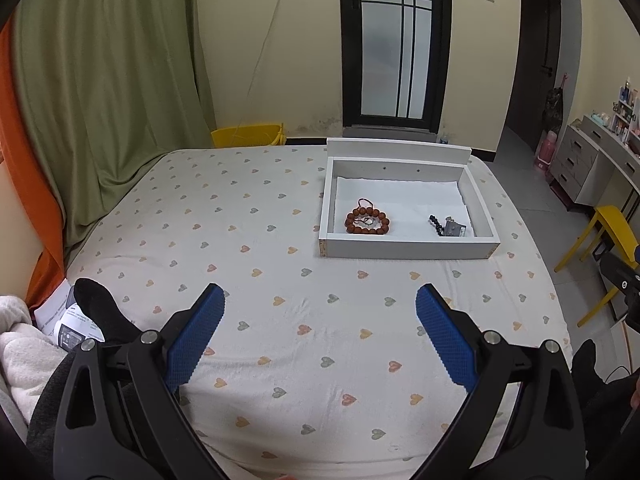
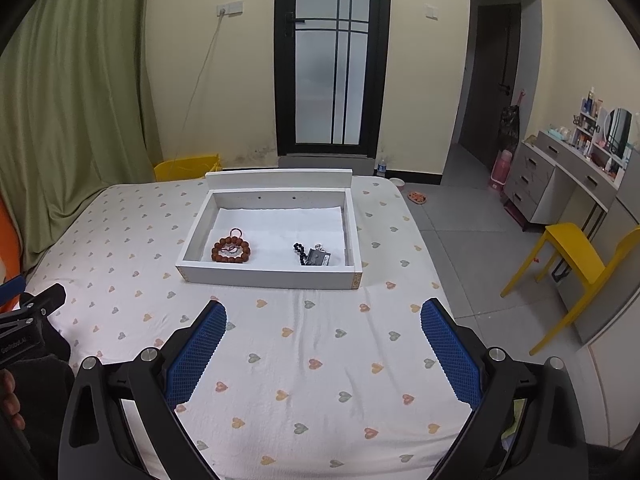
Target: Organize jewelry
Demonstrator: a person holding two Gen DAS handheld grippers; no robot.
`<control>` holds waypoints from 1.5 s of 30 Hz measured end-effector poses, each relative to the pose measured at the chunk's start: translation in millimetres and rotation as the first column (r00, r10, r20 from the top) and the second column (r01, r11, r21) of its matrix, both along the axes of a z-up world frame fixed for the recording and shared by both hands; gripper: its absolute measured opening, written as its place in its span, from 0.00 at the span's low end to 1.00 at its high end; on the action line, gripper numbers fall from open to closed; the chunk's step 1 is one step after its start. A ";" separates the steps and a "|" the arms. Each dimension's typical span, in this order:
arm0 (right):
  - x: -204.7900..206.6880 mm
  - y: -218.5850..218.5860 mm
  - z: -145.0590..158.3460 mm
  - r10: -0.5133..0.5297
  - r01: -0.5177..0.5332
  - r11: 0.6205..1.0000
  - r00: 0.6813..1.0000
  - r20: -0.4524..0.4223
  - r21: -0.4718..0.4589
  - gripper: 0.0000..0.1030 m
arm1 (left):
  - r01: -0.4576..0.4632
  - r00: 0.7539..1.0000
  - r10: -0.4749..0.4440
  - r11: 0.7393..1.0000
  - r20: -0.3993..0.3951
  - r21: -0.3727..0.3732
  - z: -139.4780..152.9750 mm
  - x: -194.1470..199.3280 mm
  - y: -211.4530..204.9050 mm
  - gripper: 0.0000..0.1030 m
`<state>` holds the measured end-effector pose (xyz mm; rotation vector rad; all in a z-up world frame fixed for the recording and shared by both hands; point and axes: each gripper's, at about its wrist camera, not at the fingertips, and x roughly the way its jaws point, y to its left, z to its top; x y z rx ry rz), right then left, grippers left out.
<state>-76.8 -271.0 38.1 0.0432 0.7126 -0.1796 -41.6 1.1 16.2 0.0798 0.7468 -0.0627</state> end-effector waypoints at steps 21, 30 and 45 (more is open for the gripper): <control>0.1 1.6 0.6 -0.003 0.003 1.000 1.000 0.005 -0.008 0.95 | 0.014 1.000 -0.014 1.000 0.007 -0.001 0.3 -0.7 -3.3 0.91; -0.1 2.9 1.4 -0.004 0.004 1.000 1.000 0.006 -0.009 0.95 | 0.010 1.000 -0.010 1.000 0.001 -0.011 -0.2 1.4 -1.2 0.91; 0.3 3.1 0.7 -0.006 0.006 1.000 1.000 0.006 -0.009 0.95 | -0.002 1.000 0.002 1.000 -0.001 -0.015 -1.7 1.5 0.4 0.91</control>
